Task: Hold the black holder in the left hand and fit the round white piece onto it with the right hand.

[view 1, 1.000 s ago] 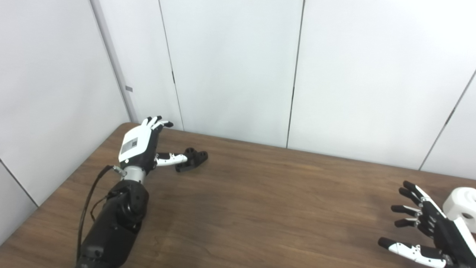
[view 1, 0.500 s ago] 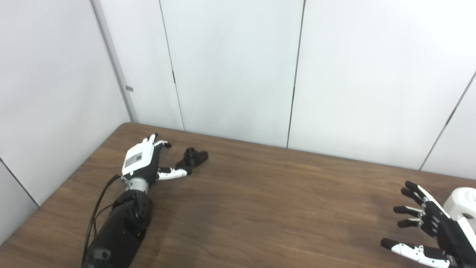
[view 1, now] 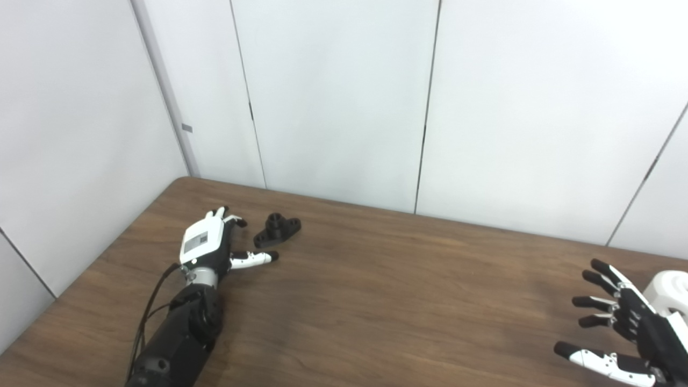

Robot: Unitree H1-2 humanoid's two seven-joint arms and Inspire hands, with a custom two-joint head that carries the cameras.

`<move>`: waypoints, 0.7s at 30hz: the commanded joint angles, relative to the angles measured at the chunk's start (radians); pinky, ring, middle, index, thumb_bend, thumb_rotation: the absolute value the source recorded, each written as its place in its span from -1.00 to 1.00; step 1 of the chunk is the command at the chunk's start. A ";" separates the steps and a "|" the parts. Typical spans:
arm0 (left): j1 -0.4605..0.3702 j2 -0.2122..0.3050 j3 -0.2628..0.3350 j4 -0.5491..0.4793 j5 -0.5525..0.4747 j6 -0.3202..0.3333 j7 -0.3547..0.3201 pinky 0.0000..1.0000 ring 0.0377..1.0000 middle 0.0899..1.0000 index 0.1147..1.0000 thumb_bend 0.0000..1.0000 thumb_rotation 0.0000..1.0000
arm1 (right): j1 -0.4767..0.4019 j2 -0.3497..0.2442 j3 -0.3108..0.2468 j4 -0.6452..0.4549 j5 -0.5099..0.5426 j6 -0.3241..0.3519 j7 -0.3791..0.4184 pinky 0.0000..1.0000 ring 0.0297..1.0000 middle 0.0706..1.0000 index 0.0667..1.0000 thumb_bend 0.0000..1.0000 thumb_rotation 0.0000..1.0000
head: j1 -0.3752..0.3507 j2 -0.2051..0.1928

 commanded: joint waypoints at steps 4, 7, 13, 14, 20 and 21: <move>-0.044 -0.012 -0.012 0.015 -0.037 -0.028 0.024 0.76 1.00 0.91 0.45 0.94 -0.17 | -0.021 -0.003 -0.009 -0.055 0.004 0.007 -0.007 0.17 0.46 0.74 0.87 0.15 -1.00 | -0.008 0.004; -0.052 -0.022 -0.025 0.042 -0.039 -0.042 0.045 0.77 1.00 0.90 0.44 0.90 -0.22 | -0.023 -0.005 -0.006 -0.060 -0.006 0.018 -0.006 0.21 0.48 0.76 0.88 0.15 -1.00 | -0.013 0.003; -0.078 -0.039 -0.049 0.137 -0.056 -0.068 0.074 0.74 0.98 0.88 0.45 0.89 -0.20 | -0.021 -0.006 -0.012 -0.065 0.011 0.027 0.002 0.25 0.49 0.78 0.90 0.10 -1.00 | -0.025 0.006; -0.082 -0.043 -0.051 0.151 -0.059 -0.074 0.080 0.72 0.97 0.87 0.44 0.90 -0.22 | -0.020 -0.007 -0.016 -0.069 0.028 0.044 0.010 0.31 0.54 0.81 0.92 0.07 -1.00 | -0.025 0.004; -0.091 -0.054 -0.065 0.201 -0.077 -0.111 0.108 0.66 0.94 0.86 0.42 0.88 -0.31 | -0.023 -0.009 -0.023 -0.092 0.055 0.089 0.019 0.52 0.66 0.86 0.96 -0.02 -1.00 | -0.026 0.004; -0.091 -0.056 -0.068 0.207 -0.079 -0.122 0.119 0.66 0.94 0.85 0.41 0.88 -0.33 | -0.023 -0.010 -0.022 -0.098 0.050 0.095 0.017 0.51 0.65 0.86 0.96 -0.03 -1.00 | -0.026 0.004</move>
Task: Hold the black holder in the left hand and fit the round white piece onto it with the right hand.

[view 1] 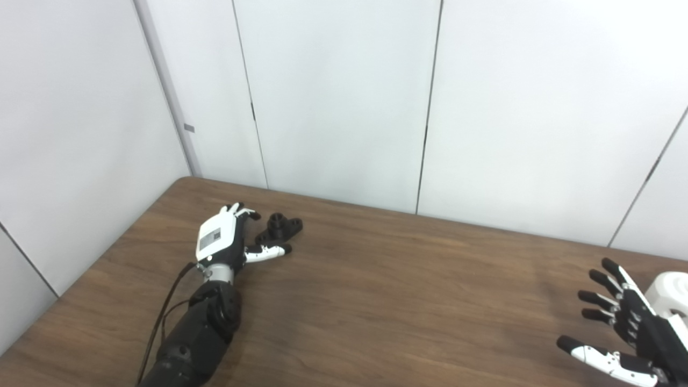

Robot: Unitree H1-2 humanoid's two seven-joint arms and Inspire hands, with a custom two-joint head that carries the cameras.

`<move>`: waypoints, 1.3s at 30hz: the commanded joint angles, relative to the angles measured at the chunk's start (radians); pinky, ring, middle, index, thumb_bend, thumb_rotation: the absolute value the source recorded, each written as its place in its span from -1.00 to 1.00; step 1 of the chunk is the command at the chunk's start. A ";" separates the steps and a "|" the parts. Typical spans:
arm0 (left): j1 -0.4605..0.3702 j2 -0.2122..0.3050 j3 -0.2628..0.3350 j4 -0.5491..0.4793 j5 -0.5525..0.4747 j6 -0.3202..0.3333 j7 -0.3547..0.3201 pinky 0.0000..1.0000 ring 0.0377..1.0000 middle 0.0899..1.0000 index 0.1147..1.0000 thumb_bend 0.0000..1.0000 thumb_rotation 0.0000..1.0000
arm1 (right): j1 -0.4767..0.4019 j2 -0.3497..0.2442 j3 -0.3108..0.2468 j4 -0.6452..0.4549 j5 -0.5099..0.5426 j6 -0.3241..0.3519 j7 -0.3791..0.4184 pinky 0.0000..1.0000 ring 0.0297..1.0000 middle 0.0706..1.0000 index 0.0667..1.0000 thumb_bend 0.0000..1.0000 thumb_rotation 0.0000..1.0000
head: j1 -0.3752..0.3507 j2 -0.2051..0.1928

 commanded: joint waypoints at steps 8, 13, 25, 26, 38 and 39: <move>-0.011 -0.017 -0.034 0.047 -0.034 -0.024 -0.023 0.67 0.92 0.82 0.38 0.84 -0.35 | -0.024 -0.015 -0.011 -0.063 -0.009 -0.004 -0.008 0.50 0.65 0.85 0.95 -0.06 -1.00 | -0.003 0.009; -0.024 -0.001 -0.085 0.083 0.035 0.016 -0.010 0.63 0.83 0.69 -0.12 0.13 -0.83 | -0.022 -0.023 -0.010 -0.071 -0.026 -0.005 -0.007 0.43 0.58 0.84 0.95 -0.10 -1.00 | -0.002 0.011; -0.014 0.014 -0.155 0.100 0.041 0.049 -0.033 0.75 0.85 0.64 -0.18 0.05 -0.88 | -0.028 -0.046 -0.011 -0.038 -0.035 -0.096 -0.013 0.20 0.45 0.75 0.87 -0.26 -0.97 | -0.003 0.014; -0.012 0.013 -0.156 0.097 0.039 0.051 -0.037 0.76 0.85 0.64 -0.17 0.05 -0.88 | -0.031 -0.045 -0.013 -0.033 -0.032 -0.112 -0.015 0.16 0.44 0.73 0.85 -0.28 -0.95 | -0.006 0.016; 0.014 0.007 -0.175 0.055 0.030 0.038 -0.030 0.74 0.83 0.64 -0.17 0.05 -0.88 | -0.037 -0.044 -0.019 -0.026 -0.047 -0.137 -0.020 0.07 0.39 0.69 0.80 -0.30 -0.93 | -0.006 0.021; 0.022 0.005 -0.172 0.037 0.024 0.023 -0.030 0.75 0.84 0.64 -0.17 0.05 -0.88 | -0.038 -0.044 -0.018 -0.025 -0.051 -0.140 -0.020 0.06 0.39 0.69 0.80 -0.30 -0.94 | -0.006 0.021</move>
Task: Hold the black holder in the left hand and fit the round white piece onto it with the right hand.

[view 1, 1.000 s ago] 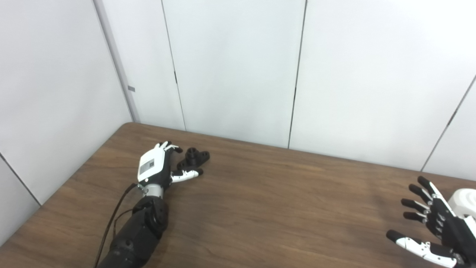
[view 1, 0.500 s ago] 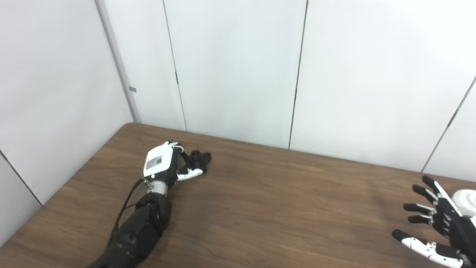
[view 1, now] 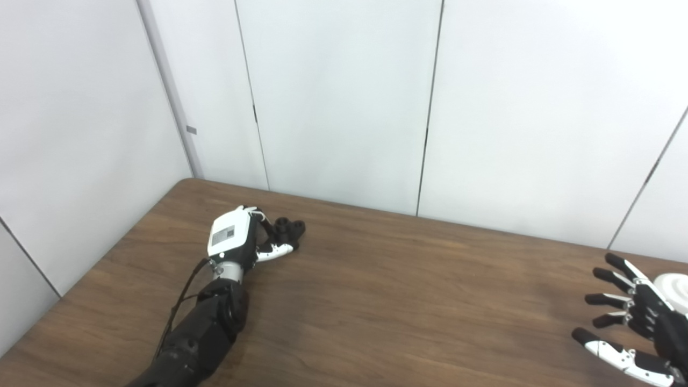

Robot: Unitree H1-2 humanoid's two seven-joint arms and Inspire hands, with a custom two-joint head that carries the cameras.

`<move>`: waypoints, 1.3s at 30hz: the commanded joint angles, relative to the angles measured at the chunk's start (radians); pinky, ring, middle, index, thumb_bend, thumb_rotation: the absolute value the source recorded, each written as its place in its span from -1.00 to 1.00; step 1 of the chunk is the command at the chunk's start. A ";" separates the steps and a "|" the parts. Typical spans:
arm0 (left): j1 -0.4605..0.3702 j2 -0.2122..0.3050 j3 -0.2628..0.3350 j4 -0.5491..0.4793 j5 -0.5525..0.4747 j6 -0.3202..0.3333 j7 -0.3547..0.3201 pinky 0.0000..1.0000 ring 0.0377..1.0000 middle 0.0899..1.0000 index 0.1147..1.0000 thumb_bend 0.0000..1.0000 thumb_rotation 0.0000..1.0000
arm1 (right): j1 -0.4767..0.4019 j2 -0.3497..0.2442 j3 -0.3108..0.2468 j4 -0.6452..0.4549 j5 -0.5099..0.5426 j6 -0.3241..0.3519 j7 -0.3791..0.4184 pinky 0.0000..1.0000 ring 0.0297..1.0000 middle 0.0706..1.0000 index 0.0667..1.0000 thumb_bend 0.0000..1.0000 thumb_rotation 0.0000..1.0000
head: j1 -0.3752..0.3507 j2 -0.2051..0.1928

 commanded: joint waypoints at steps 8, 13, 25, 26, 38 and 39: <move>0.118 -0.049 -0.046 -0.181 -0.086 -0.186 -0.111 0.92 0.96 0.70 -0.18 0.05 -0.89 | -0.051 0.005 0.000 -0.019 -0.008 -0.042 -0.015 0.08 0.40 0.72 0.81 -0.28 -0.89 | -0.033 0.009; 0.138 -0.068 -0.087 -0.275 -0.067 -0.221 -0.175 0.91 0.96 0.73 -0.18 0.05 -0.88 | -0.052 -0.001 -0.002 -0.032 -0.016 0.009 -0.012 0.31 0.46 0.76 0.86 -0.27 -0.99 | -0.056 0.012; 0.170 -0.136 -0.196 -0.442 -0.051 -0.278 -0.357 0.96 0.96 0.77 -0.18 0.05 -0.88 | -0.058 -0.018 0.000 0.019 -0.053 -0.049 -0.022 0.24 0.44 0.73 0.82 -0.13 -0.50 | -0.152 0.035; 0.173 -0.140 -0.208 -0.445 -0.052 -0.288 -0.370 0.95 0.97 0.77 -0.18 0.05 -0.88 | -0.060 -0.015 0.001 0.024 -0.055 -0.053 -0.023 0.24 0.44 0.73 0.83 -0.13 -0.46 | -0.165 0.038; 0.187 -0.176 -0.321 -0.399 -0.043 -0.404 -0.480 0.96 0.99 0.80 -0.18 0.05 -0.88 | -0.068 -0.006 -0.003 0.085 -0.038 -0.141 -0.035 0.20 0.43 0.69 0.82 0.03 -0.16 | -0.274 0.065; 0.187 -0.177 -0.327 -0.393 -0.042 -0.412 -0.481 0.95 0.99 0.80 -0.18 0.05 -0.88 | -0.068 -0.006 -0.003 0.088 -0.034 -0.147 -0.034 0.20 0.44 0.69 0.83 0.04 -0.16 | -0.274 0.065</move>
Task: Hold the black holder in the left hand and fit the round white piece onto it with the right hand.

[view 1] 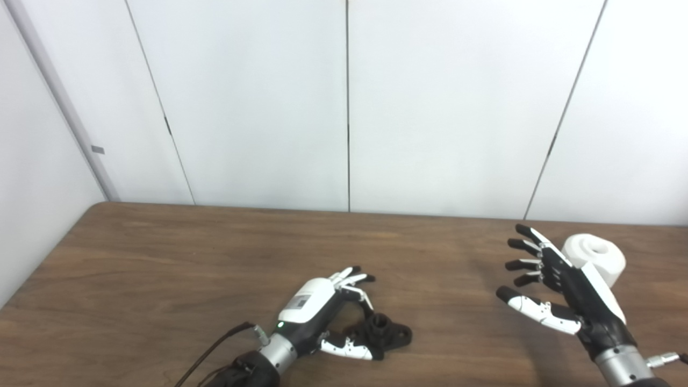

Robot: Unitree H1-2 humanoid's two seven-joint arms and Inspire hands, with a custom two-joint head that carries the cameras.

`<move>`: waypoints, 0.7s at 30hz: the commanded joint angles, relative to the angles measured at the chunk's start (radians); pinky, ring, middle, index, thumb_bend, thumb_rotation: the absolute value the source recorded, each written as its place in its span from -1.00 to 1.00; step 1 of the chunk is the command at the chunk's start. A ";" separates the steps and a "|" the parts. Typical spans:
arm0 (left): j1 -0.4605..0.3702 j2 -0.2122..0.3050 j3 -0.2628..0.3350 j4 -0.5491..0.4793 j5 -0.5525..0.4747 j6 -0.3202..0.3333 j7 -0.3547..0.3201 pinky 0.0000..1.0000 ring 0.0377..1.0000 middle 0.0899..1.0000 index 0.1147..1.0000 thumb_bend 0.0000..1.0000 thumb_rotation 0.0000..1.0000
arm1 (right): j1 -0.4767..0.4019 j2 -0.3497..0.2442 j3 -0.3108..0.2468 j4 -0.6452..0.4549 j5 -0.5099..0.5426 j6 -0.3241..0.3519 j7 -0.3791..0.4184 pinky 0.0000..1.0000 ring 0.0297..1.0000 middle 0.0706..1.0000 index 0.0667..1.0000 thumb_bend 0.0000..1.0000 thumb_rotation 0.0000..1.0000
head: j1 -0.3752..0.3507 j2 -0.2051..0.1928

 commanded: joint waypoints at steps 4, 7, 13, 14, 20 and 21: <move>0.023 -0.021 -0.096 0.100 0.051 -0.088 -0.074 0.93 0.99 0.79 -0.18 0.05 -0.88 | -0.037 -0.012 -0.014 -0.013 0.007 -0.065 -0.019 0.20 0.43 0.70 0.83 0.06 -0.11 | -0.013 0.008; 0.011 -0.008 -0.115 0.121 0.052 -0.119 -0.092 0.94 1.00 0.81 -0.18 0.05 -0.87 | -0.037 -0.015 -0.019 -0.015 0.017 -0.066 -0.014 0.20 0.43 0.71 0.84 0.05 -0.13 | -0.018 0.010; 0.009 0.006 -0.120 0.144 0.053 -0.143 -0.087 0.90 0.96 0.79 -0.18 0.05 -0.88 | -0.036 -0.014 -0.027 -0.037 0.016 -0.051 -0.014 0.21 0.45 0.72 0.84 0.07 -0.11 | -0.064 0.022; 0.010 0.007 -0.117 0.144 0.051 -0.140 -0.089 0.91 0.97 0.79 -0.18 0.05 -0.88 | -0.037 -0.014 -0.028 -0.043 0.017 -0.049 -0.015 0.21 0.45 0.73 0.84 0.07 -0.12 | -0.077 0.026; 0.010 0.028 -0.104 0.142 0.067 -0.121 -0.084 0.89 0.98 0.79 -0.18 0.05 -0.89 | -0.090 -0.001 -0.110 -0.064 0.041 -0.133 -0.097 0.17 0.38 0.60 0.70 0.06 -0.26 | -0.189 0.034; 0.011 0.032 -0.100 0.140 0.071 -0.116 -0.080 0.86 0.97 0.78 -0.18 0.05 -0.89 | -0.105 -0.002 -0.130 -0.061 0.037 -0.154 -0.120 0.16 0.35 0.54 0.65 0.07 -0.17 | -0.199 0.032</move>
